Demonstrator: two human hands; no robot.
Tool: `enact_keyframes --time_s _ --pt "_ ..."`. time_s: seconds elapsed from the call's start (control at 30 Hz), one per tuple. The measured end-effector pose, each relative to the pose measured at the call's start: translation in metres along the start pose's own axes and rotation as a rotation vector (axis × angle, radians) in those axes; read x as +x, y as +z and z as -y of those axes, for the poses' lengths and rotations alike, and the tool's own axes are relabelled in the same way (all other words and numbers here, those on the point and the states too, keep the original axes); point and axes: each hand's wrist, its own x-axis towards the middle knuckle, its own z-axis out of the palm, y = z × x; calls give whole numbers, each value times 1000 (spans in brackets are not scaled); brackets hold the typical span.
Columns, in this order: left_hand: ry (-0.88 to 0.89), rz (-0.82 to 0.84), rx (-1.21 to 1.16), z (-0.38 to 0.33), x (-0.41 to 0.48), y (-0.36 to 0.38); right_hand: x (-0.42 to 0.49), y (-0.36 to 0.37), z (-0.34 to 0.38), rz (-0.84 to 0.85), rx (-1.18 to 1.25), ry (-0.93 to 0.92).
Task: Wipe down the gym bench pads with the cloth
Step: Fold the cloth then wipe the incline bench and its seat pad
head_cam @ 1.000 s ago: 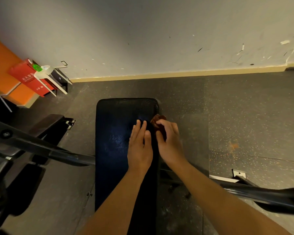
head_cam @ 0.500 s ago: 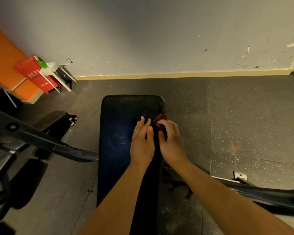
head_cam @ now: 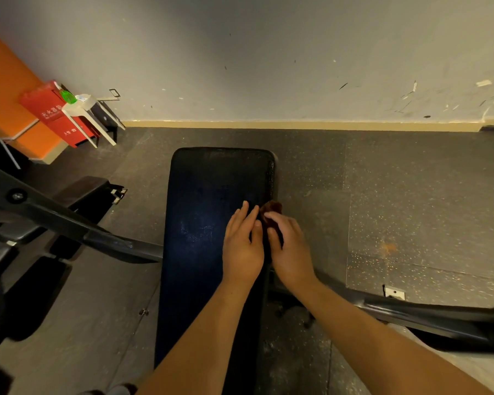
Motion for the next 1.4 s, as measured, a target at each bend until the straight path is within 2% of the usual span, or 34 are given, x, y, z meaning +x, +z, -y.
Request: enact_keyframes --time_s 0.23,0.37,0.53,0.77,0.9,1.1,1.27,1.4 --pt "-31 5 -34 5 -10 -2 53 -4 28 -94 7 12" --pt "-42 8 -82 6 -11 -2 22 10 15 -106 -3 -1" --pt "-17 29 -76 11 -13 -4 -21 10 5 -18 31 36" --pt "-18 26 -67 17 -11 -2 56 -6 32 -95 -11 28" --pt "-56 43 -133 16 -11 -2 23 8 14 -97 -11 -15" --pt "-59 65 -135 13 -13 -5 -16 9 -2 -8 -8 8" --pt "-35 61 -73 16 -12 -8 37 -12 21 -63 -10 -23" --pt "-32 55 -61 18 -12 -5 65 -2 35 -82 24 -22"
